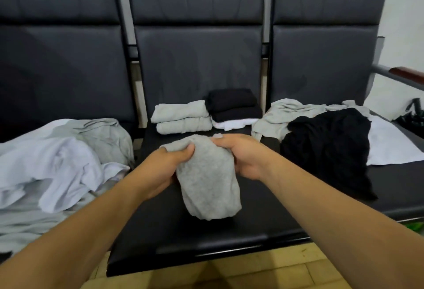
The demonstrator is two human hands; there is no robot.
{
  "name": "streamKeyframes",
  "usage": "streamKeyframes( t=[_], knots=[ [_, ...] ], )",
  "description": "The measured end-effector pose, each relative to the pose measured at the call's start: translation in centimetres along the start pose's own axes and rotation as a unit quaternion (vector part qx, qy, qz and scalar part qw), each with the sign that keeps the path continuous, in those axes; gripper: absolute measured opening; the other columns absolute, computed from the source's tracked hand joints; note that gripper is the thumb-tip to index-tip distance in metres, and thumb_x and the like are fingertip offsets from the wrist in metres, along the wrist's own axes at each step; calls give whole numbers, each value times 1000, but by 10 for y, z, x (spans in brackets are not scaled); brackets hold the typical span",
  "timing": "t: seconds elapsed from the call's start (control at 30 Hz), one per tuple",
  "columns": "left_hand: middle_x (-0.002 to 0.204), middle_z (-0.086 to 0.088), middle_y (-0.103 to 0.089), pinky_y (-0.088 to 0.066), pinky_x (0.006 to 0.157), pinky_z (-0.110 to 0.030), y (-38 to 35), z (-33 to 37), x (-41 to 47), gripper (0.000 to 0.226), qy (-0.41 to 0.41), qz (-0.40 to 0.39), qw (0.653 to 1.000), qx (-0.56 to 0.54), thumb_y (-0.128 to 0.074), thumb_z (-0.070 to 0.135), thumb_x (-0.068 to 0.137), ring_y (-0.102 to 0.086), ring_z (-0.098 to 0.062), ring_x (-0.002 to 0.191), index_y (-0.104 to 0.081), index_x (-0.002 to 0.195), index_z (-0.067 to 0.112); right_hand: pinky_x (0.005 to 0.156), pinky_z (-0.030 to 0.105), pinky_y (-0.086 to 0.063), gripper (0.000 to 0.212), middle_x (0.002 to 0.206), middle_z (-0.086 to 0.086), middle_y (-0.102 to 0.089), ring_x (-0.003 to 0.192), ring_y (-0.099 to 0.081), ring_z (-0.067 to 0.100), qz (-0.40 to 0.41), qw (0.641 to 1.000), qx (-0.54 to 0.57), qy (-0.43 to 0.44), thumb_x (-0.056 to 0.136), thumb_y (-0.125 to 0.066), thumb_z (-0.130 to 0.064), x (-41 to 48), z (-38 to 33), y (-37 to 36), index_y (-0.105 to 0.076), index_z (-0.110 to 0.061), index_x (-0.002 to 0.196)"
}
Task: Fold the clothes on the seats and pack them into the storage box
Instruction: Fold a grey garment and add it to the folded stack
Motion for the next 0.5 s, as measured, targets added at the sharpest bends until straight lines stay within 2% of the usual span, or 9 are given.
streamKeyframes(
  t=[0.07, 0.13, 0.23, 0.3, 0.37, 0.47, 0.5],
  knots=[
    [119, -5, -72, -51, 97, -38, 10, 4, 4, 32, -7, 3, 1000, -3, -61, 23, 94, -68, -19, 112, -65, 124, 11, 109, 47, -46, 31, 123, 12, -71, 119, -65, 30, 16, 999, 4, 43, 100, -58, -24, 4, -6, 2, -67, -7, 124],
    [120, -4, -72, -49, 99, -38, 22, 11, 5, 36, -26, 14, 999, -23, -62, 24, 92, -66, -20, 115, -64, 126, 12, 114, 50, -39, 42, 132, 16, -65, 127, -59, 33, 10, 992, 96, 76, 101, -53, -24, 6, -15, 3, -58, 0, 135],
    [125, -6, -69, -47, 101, -36, 32, 23, 7, 38, -65, -5, 997, -40, -55, 25, 93, -65, -18, 117, -62, 126, 8, 114, 47, -40, 53, 146, 18, -53, 132, -55, 32, -35, 964, 244, 98, 99, -54, -18, 2, -24, 5, -43, 4, 145],
    [126, -6, -69, -47, 99, -34, 37, 27, 7, 36, -85, -12, 995, -41, -48, 26, 98, -65, -17, 117, -62, 126, 8, 114, 45, -39, 43, 148, 16, -50, 137, -50, 32, -69, 950, 291, 93, 95, -56, -17, 0, -24, 1, -47, -8, 136],
    [126, -5, -69, -47, 100, -35, 42, 27, 10, 36, -89, -7, 995, -40, -43, 28, 103, -64, -17, 118, -62, 127, 9, 113, 43, -38, 35, 135, 12, -56, 134, -52, 30, -70, 947, 301, 86, 93, -57, -19, 0, -22, -2, -47, -14, 126],
    [120, -1, -72, -49, 99, -37, 54, 24, 11, 35, -94, 45, 995, 12, -40, 34, 106, -66, -17, 115, -65, 123, 16, 104, 40, -46, 21, 110, 5, -62, 111, -62, 27, -70, 950, 295, 71, 89, -61, -23, 0, -21, -9, -60, -13, 108],
    [114, 1, -74, -51, 97, -37, 62, 24, 11, 33, -100, 83, 990, 46, -42, 36, 105, -68, -18, 111, -69, 116, 21, 101, 40, -47, 17, 110, 5, -63, 108, -63, 26, -71, 954, 283, 65, 89, -62, -24, -1, -23, -12, -64, -13, 101]
  ],
)
Point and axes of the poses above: each hand's wrist, its own x-axis towards the middle knuckle, its own y-axis out of the back of the hand, z = x × y, the point moved 7 cm from there along x, towards the middle knuckle
